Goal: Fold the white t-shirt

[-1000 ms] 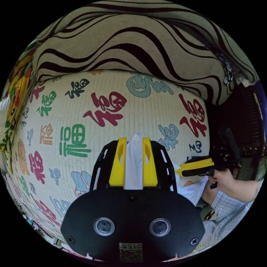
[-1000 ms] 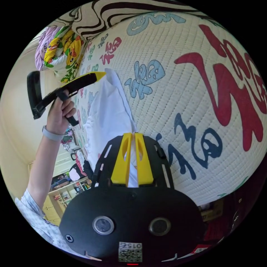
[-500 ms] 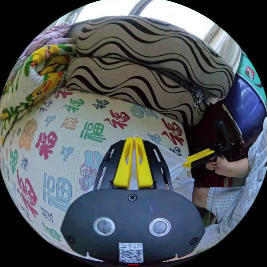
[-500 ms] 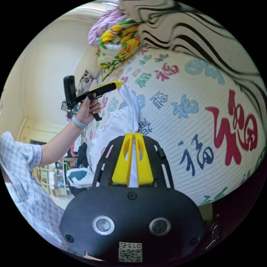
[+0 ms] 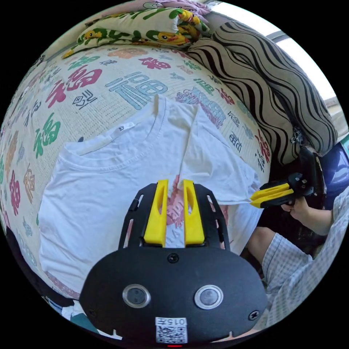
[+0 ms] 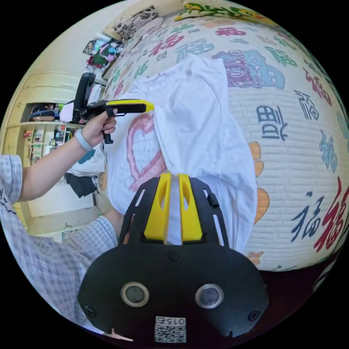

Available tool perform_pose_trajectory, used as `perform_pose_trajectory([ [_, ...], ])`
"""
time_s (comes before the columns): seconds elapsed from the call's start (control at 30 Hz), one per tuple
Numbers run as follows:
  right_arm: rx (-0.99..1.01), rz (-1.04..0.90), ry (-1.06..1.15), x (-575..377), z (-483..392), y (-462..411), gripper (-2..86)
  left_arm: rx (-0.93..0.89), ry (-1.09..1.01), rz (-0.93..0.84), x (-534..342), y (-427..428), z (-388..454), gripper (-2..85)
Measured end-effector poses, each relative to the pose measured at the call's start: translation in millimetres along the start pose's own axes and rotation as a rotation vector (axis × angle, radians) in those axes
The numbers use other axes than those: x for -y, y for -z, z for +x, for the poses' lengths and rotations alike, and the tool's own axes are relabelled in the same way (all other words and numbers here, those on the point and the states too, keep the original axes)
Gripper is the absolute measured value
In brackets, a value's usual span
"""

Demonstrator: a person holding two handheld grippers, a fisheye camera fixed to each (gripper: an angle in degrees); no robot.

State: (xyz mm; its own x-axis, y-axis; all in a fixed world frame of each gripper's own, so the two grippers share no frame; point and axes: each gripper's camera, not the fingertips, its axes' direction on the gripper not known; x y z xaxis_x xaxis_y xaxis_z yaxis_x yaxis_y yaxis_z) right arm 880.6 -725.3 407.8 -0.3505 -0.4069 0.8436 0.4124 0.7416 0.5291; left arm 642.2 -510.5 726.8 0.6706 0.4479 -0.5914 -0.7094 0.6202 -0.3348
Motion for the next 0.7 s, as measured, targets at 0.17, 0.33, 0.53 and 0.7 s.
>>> perform_pose_trajectory([
  [0.17,0.097,0.131,-0.278,-13.6,49.5,23.8,7.2,-0.055,0.007,0.16,10.5,35.2,-11.6,8.0],
  [0.33,0.358,0.223,-0.556,-7.9,96.1,6.9,7.7,-0.149,-0.004,0.139,68.1,10.0,-12.8,8.8],
  [0.53,0.41,0.388,-0.781,-16.2,114.7,-2.5,2.2,-0.095,-0.043,0.072,110.5,-25.0,-9.3,1.7],
  [0.7,0.449,0.376,-0.737,-9.7,115.5,-6.9,3.1,-0.116,-0.018,0.125,100.7,-16.8,-20.4,2.3],
])
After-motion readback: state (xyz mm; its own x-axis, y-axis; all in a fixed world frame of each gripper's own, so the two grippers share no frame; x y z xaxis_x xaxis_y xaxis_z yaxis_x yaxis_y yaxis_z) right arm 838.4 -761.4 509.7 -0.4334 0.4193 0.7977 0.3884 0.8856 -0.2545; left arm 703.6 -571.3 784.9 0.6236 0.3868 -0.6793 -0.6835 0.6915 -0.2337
